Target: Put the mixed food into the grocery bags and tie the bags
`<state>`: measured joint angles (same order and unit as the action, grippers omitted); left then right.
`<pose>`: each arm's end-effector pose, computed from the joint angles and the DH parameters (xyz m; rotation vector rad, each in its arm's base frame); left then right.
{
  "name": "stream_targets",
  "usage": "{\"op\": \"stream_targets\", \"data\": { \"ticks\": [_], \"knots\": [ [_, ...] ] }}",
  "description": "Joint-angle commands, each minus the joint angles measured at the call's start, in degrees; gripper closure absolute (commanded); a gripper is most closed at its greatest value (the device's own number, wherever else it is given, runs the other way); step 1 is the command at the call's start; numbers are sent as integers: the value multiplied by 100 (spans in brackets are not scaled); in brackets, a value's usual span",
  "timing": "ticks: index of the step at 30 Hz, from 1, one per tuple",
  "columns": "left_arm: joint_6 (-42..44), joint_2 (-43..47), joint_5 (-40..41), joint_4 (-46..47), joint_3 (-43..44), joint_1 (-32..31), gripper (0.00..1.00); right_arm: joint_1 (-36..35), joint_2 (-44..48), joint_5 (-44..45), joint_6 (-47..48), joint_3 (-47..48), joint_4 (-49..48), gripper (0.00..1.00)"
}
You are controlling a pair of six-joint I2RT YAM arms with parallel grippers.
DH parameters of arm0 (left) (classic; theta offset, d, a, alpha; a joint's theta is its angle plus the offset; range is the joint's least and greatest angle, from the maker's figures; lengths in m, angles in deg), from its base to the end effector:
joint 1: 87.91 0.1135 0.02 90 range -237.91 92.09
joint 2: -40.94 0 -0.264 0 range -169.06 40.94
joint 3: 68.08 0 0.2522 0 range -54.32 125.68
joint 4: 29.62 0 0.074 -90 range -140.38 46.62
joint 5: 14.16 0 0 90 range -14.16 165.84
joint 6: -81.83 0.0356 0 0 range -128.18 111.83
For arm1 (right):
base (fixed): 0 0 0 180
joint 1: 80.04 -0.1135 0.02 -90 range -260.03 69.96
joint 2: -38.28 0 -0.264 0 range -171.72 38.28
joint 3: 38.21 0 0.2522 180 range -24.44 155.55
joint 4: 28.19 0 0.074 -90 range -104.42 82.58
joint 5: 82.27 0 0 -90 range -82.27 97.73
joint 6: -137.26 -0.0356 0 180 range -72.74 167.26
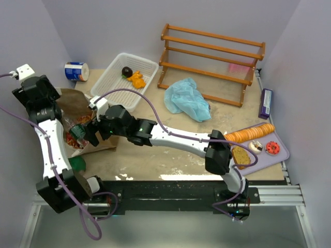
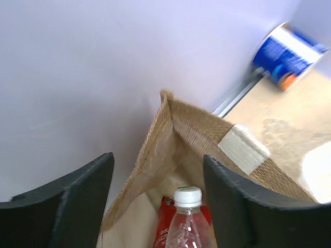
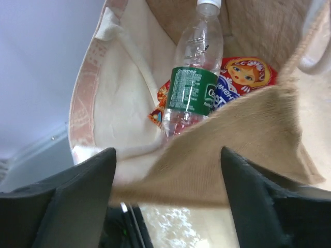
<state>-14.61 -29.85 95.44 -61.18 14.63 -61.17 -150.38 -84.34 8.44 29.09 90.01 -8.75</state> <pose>0.2457 0.1372 0.3787 -0.7719 1.7726 0.5647 0.1753 0.4893 0.3343 -0.8491 1.7560 1.0579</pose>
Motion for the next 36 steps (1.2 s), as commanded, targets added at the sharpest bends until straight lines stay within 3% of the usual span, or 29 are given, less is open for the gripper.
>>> {"op": "stream_targets", "data": {
  "ticks": [1, 4, 8, 11, 12, 13, 15, 16, 17, 21, 29, 36],
  "knots": [
    [11, 617, -527, 541, 119, -248, 22, -41, 801, 385, 533, -221, -76, 4],
    [335, 829, -553, 602, 128, -1010, 21, -32, 1301, 745, 832, -555, 188, 2],
    [529, 1102, -545, 559, 407, -2689, 21, 178, 2189, 1580, 1149, -1301, 565, 1],
    [609, 839, -265, 322, 680, -4024, 22, 775, 2936, 1574, 1009, -2030, 724, 1],
    [835, 716, -167, 278, 882, -4358, 22, 1264, 3146, 1433, 931, -2189, 794, 1],
    [889, 428, -71, 225, 979, -5014, 22, 1504, 3201, 1267, 773, -2408, 900, 1],
    [838, 154, -200, 119, 1208, -5502, 21, 2100, 3053, 1186, 815, -2428, 1391, 1],
    [707, -74, -489, 119, 1244, -5670, 21, 2200, 2947, 1690, 868, -2376, 1584, 1],
    [479, -154, -1318, 189, 1209, -5680, 21, 2262, 2833, 2000, 938, -2323, 1934, 1],
    [-234, -409, -2801, 725, 744, -5689, 21, 2682, 2113, 2864, 1132, -1885, 2666, 1],
    [-323, -462, -3234, 1358, -285, -5680, 20, 3263, 1208, 3251, 1369, -1768, 2729, 1],
    [-367, -638, -3436, 1306, -215, -5680, 19, 3545, 837, 3655, 1448, -2137, 1965, 1]
  ]
}}
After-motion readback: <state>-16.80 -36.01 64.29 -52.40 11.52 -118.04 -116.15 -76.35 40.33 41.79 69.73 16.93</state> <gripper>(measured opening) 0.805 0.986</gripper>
